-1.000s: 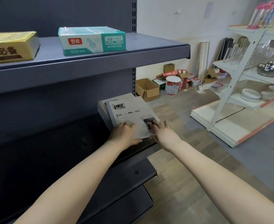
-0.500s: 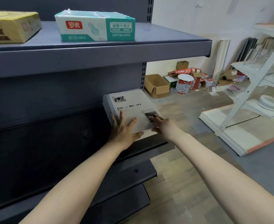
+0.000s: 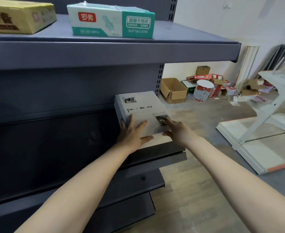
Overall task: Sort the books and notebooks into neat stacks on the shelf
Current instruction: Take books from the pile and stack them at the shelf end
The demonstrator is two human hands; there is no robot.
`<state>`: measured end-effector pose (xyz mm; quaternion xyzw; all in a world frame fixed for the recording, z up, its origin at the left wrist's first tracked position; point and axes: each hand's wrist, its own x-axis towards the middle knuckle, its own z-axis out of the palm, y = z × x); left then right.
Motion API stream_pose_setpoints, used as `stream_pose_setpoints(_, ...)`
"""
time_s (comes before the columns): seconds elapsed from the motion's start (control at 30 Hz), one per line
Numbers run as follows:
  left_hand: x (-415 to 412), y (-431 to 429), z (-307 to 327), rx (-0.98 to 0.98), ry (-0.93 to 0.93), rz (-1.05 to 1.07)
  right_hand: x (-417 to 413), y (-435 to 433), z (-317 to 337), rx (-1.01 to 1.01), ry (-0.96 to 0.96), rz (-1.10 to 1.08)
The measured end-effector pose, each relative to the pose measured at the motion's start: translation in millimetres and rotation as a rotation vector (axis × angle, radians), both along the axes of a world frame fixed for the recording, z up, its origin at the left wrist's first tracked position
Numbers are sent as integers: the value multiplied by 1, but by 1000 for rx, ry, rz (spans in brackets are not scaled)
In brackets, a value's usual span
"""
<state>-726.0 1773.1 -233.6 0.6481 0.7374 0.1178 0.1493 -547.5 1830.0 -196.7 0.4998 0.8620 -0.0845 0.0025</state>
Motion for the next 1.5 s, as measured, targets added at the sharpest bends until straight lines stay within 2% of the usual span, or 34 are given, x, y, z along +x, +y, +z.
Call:
stream_pose_setpoints(0.2,-8,-2,7,-48,-52,-35,-1,-2,0,34,-41,35)
stream_pose_setpoints(0.43,-18,-5,9,-48,-88,-67,1,-5,0,-2,72,44)
stream_pose_setpoints(0.7,-10,-1,11,-119,73,-56,4,9,4,-85,110,33)
stream_pose_setpoints(0.9,-11,1,12,-158,81,-58,0,10,-7,-123,158,-7)
stream_pose_setpoints(1.1,-2,-8,14,-100,91,47,-4,-10,-10,-71,-28,-121)
stream_pose_setpoints(1.2,3,-22,17,-61,36,153,2,-27,-16,-55,77,-149)
stream_pose_setpoints(1.3,-10,-43,19,-119,32,193,4,-46,-22,30,222,-99)
stream_pose_setpoints(1.5,-52,-94,20,-187,96,246,-19,-71,-20,17,231,-34)
